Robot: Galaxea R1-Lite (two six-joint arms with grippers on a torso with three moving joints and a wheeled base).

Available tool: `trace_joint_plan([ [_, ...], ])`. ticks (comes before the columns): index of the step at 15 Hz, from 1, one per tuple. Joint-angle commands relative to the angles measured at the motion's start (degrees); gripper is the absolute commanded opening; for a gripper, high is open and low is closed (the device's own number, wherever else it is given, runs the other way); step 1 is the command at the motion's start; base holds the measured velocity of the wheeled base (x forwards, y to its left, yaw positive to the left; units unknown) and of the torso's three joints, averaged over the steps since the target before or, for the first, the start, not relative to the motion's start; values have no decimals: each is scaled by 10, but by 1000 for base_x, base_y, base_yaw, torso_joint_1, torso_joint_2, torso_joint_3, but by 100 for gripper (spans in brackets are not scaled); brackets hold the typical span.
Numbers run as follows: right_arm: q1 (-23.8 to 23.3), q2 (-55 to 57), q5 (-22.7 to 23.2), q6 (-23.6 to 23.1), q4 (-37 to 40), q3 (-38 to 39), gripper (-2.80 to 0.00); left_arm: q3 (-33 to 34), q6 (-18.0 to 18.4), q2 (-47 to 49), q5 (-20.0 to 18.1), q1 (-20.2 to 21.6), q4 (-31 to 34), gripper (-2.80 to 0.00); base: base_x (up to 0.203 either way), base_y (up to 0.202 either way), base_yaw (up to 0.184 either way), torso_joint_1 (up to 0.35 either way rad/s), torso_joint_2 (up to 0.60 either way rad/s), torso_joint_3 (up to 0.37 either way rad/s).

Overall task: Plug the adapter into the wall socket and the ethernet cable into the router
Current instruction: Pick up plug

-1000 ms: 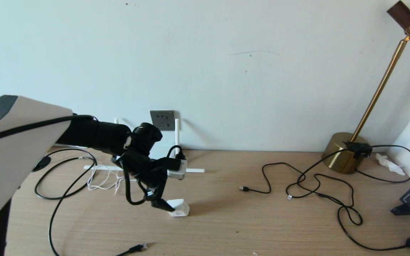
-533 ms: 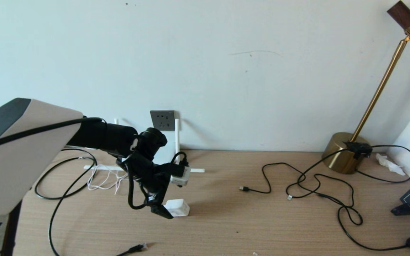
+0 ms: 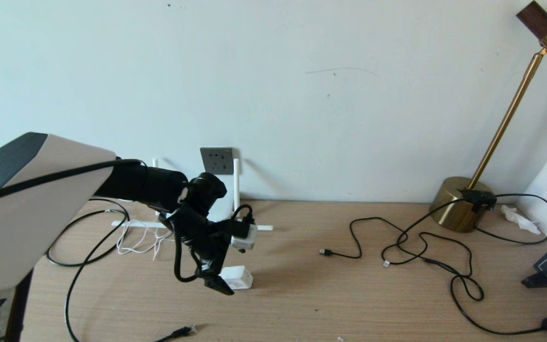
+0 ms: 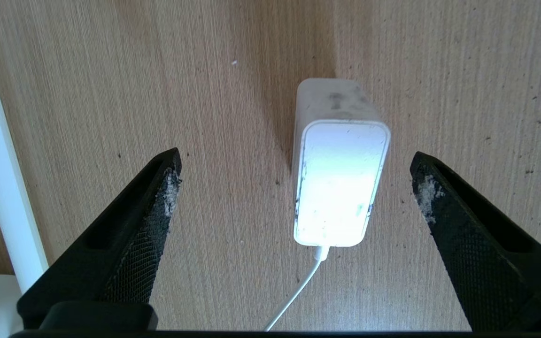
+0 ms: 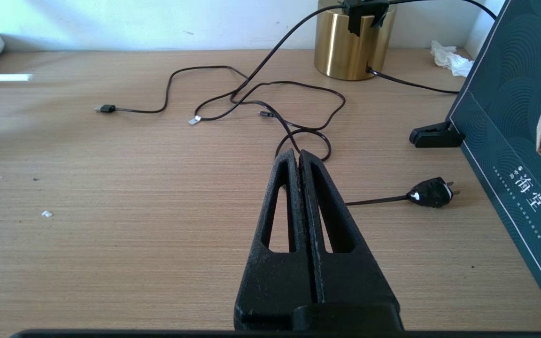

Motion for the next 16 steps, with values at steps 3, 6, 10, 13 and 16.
trace_joint_plan([
  [3, 0, 1, 0, 0, 0, 0, -280, 3, 0, 5, 0, -4, 3, 0, 0, 0, 0, 0, 0, 0],
  [6, 0, 1, 0, 0, 0, 0, -280, 3, 0, 9, -1, -4, 3, -280, 0, 0, 0, 0, 0, 0],
  [10, 0, 1, 0, 0, 0, 0, -280, 7, 0, 17, -1, -4, -3, -280, 0, 0, 0, 0, 0, 0],
  [13, 0, 1, 0, 0, 0, 0, -280, 11, 0, 16, -1, -4, -3, -280, 0, 0, 0, 0, 0, 0],
  [16, 0, 3, 0, 0, 0, 0, -280, 17, 0, 7, -3, -7, -4, -280, 0, 0, 0, 0, 0, 0],
])
